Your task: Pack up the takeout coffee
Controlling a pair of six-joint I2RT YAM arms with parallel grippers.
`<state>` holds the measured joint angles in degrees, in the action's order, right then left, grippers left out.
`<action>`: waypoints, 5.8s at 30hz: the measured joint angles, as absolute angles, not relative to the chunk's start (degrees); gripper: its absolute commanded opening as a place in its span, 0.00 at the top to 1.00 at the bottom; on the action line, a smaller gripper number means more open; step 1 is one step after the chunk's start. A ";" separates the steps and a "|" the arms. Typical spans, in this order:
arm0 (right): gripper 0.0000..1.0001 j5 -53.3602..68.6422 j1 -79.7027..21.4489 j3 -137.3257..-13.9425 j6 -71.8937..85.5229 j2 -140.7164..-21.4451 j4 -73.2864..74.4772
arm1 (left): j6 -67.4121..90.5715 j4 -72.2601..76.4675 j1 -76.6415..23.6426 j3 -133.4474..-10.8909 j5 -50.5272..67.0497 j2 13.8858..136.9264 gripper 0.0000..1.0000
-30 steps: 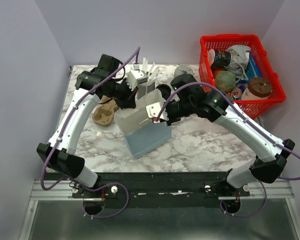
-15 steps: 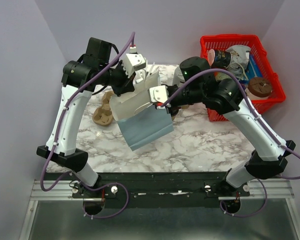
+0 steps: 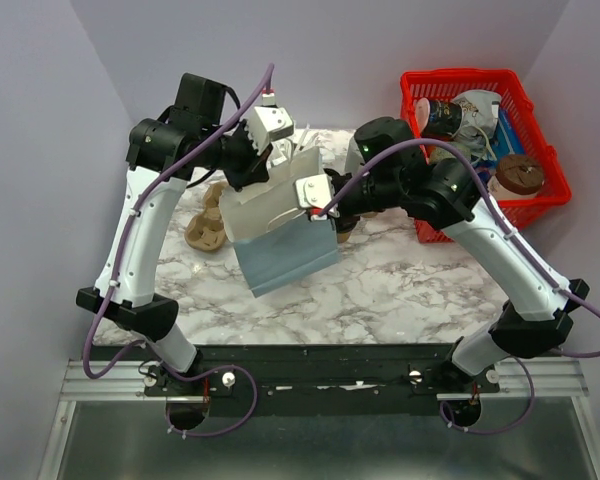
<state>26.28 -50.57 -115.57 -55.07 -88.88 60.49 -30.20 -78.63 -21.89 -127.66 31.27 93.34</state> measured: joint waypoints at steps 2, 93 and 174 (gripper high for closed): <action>0.89 26.30 -50.63 -114.87 -55.07 -88.86 60.49 | -30.24 -78.65 -21.89 -127.17 31.05 93.34 0.76; 0.10 22.28 -39.68 -93.32 -40.64 -73.21 52.25 | -22.04 -63.96 -35.24 -86.50 18.44 72.86 1.00; 0.31 25.06 -27.79 -113.16 -59.35 -121.51 64.71 | -10.00 -58.30 -11.62 -89.17 34.20 79.02 0.25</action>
<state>25.06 -27.79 -113.16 -59.35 -121.51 64.71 -10.00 -58.30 -11.62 -89.17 34.20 79.02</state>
